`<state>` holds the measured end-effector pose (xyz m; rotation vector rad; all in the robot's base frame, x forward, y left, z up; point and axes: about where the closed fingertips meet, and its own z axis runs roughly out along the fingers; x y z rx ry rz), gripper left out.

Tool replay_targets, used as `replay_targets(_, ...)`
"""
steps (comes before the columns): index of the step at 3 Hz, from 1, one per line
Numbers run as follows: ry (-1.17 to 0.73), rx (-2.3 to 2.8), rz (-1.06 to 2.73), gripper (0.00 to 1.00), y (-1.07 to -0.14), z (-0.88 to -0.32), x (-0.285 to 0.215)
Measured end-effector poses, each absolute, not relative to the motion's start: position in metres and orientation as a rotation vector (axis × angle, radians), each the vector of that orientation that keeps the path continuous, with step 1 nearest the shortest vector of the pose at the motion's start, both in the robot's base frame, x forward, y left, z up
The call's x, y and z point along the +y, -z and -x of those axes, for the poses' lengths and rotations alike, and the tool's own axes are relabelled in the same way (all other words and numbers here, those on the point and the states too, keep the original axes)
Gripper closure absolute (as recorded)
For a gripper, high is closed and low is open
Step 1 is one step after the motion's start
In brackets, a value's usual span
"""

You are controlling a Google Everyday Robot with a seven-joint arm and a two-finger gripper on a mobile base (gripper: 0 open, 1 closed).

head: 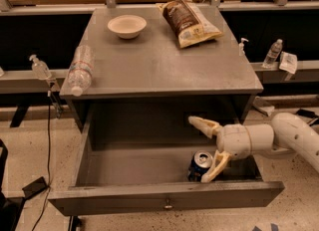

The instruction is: Place pepsi can into top drawer

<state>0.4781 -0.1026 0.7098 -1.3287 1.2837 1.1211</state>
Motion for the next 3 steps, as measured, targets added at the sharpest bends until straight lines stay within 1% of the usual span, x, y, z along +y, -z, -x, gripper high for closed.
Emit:
replay_targets(1, -1.112, 1.271, 1.283, 0.0, -0.729, -0.479, -0.113)
replay_targets(2, -1.1, 1.263, 1.235, 0.0, -0.741, -0.476, -0.134)
replay_targets(3, -1.097, 1.261, 1.226, 0.0, -0.744, -0.476, -0.138)
